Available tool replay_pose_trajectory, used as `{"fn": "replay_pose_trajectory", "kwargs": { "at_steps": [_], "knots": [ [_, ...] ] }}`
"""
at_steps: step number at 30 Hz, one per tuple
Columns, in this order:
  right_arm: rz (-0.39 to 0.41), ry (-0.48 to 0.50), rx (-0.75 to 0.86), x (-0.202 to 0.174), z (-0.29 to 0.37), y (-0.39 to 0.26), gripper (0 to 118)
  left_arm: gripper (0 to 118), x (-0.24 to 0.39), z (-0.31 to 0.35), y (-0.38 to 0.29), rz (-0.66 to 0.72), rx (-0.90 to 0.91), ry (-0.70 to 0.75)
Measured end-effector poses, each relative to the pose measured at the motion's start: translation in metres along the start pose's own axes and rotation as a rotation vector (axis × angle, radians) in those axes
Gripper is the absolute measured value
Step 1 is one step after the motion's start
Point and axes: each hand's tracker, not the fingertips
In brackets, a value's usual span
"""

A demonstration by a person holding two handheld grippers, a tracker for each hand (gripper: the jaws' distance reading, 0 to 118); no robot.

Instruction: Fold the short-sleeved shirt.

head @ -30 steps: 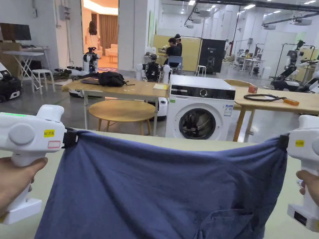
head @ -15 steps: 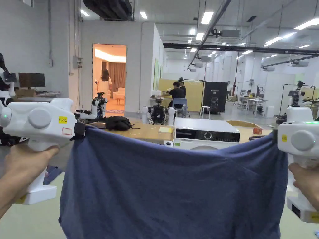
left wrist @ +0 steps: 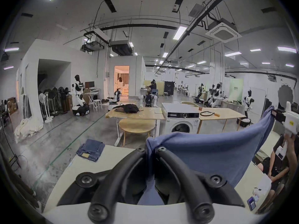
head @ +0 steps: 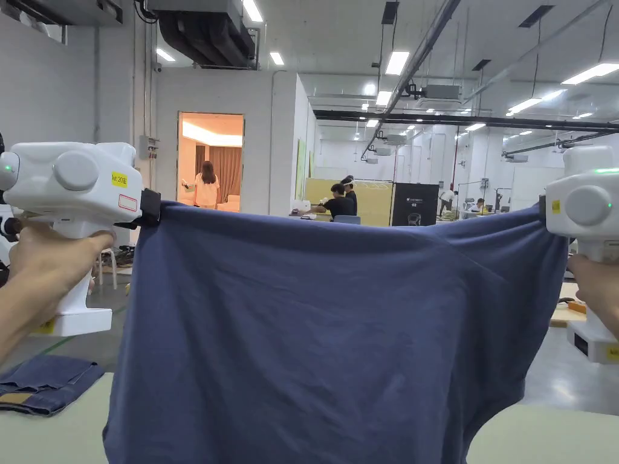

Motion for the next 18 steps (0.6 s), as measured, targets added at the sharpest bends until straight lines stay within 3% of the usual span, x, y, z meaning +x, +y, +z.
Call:
{"fn": "replay_pose_trajectory", "kwargs": {
  "at_steps": [8, 18],
  "knots": [
    [0.081, -0.005, 0.016, -0.002, 0.022, -0.018, 0, 0, 0.01, 0.008, -0.033, -0.059, -0.018, -0.007],
    [0.104, 0.039, -0.086, 0.01, 0.094, -0.126, 0, 0, 0.001, 0.047, -0.15, -0.075, -0.112, -0.039]
  ]
}}
